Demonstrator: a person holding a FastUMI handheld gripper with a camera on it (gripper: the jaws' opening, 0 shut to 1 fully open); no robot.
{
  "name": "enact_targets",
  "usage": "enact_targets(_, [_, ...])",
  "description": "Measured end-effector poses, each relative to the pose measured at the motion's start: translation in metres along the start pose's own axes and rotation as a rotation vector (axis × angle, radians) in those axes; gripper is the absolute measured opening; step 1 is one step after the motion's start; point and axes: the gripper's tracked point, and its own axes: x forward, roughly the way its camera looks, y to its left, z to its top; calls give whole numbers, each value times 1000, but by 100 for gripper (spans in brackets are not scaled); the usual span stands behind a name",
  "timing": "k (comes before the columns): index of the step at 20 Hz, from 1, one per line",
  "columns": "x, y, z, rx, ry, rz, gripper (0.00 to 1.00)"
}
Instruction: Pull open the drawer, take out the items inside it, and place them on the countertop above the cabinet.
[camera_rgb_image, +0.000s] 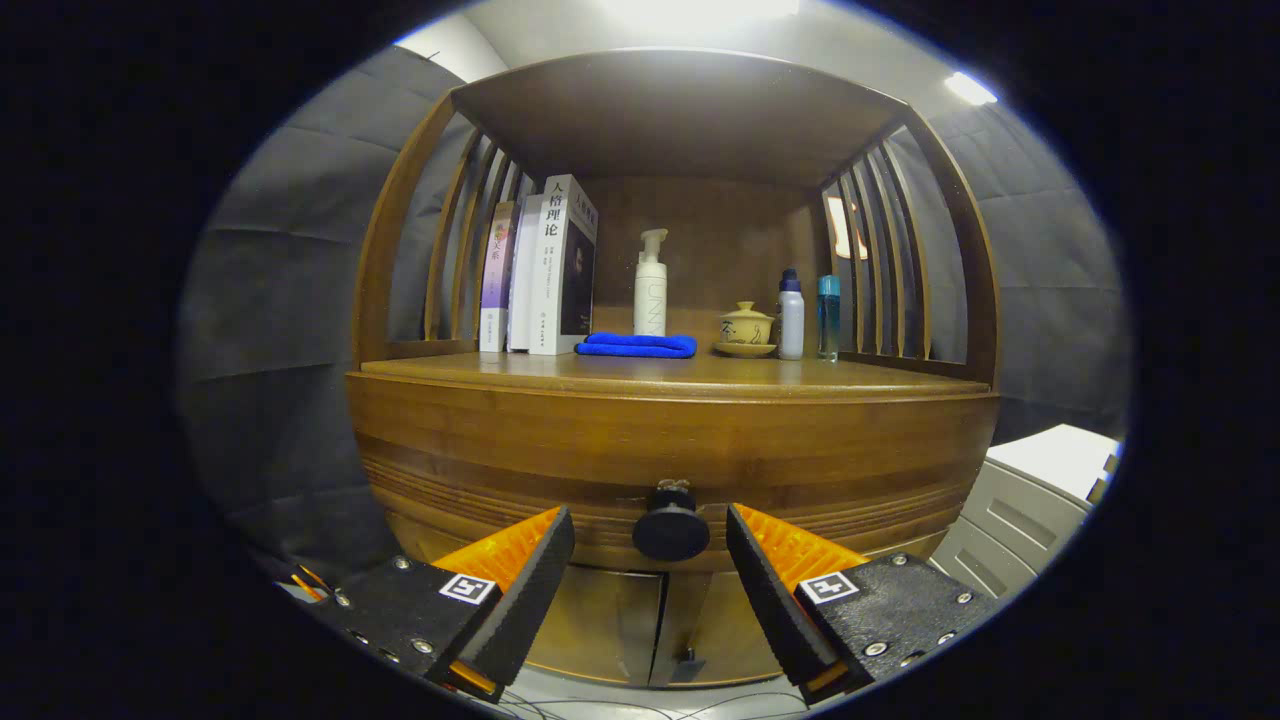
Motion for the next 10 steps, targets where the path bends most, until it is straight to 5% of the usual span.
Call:
enact_targets(2, [11,-1,-4,-3,11,-17,94])
enact_targets(10, [24,-10,-10,46,9,-44,60])
